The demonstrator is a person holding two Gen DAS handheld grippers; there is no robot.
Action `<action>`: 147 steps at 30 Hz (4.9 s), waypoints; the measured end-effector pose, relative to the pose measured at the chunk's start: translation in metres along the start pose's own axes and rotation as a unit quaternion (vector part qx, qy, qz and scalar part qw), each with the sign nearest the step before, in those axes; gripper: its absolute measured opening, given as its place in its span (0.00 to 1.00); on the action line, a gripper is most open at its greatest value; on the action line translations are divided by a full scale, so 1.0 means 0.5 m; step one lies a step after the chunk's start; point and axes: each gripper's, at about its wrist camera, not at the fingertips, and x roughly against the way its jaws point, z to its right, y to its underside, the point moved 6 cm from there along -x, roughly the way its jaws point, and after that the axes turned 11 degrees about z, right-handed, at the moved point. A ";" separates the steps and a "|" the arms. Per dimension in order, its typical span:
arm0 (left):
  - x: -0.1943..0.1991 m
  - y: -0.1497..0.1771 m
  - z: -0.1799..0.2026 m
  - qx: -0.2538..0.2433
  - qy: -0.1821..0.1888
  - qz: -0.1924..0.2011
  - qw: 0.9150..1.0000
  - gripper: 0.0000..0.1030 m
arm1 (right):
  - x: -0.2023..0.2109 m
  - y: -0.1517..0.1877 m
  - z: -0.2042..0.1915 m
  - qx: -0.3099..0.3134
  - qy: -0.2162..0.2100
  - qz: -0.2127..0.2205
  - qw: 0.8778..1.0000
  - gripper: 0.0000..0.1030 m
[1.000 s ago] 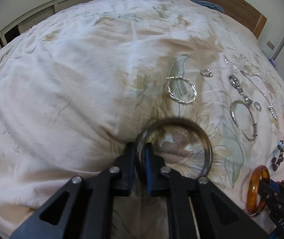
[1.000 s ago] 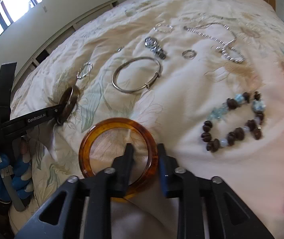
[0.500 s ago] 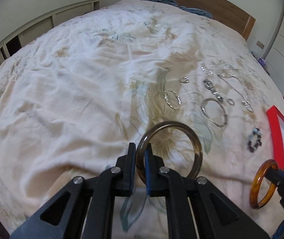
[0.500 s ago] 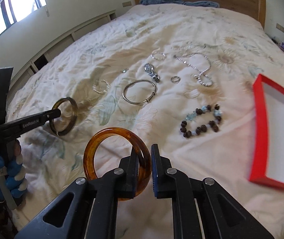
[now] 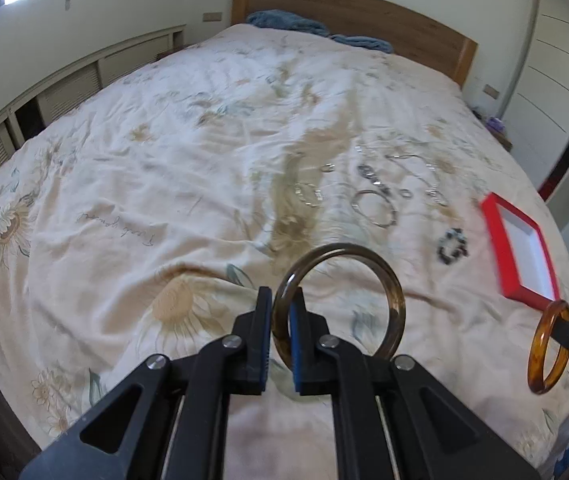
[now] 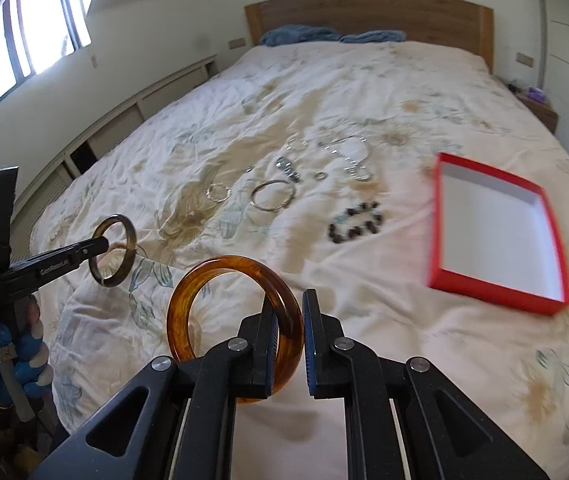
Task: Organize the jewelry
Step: 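Carry both bangles over the red box with both tools, then open both tools to drop the bangles into the red box, then move both tools back toward the remaining jewelry, then grasp the silver bangle with the left tool while the right tool grasps the beaded bracelet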
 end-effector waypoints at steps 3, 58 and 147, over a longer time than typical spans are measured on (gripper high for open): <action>0.038 -0.002 0.025 -0.011 0.015 0.010 1.000 0.07 | 0.049 0.002 0.026 -0.013 0.013 0.017 1.000 0.11; -0.434 0.021 0.839 -0.242 0.108 -0.089 0.960 0.09 | -0.180 0.028 0.619 0.015 0.156 -0.072 0.985 0.12; -0.365 -0.099 0.179 -0.031 0.098 -0.044 0.994 0.34 | -0.301 -0.027 0.108 -0.048 0.021 -0.071 0.996 0.49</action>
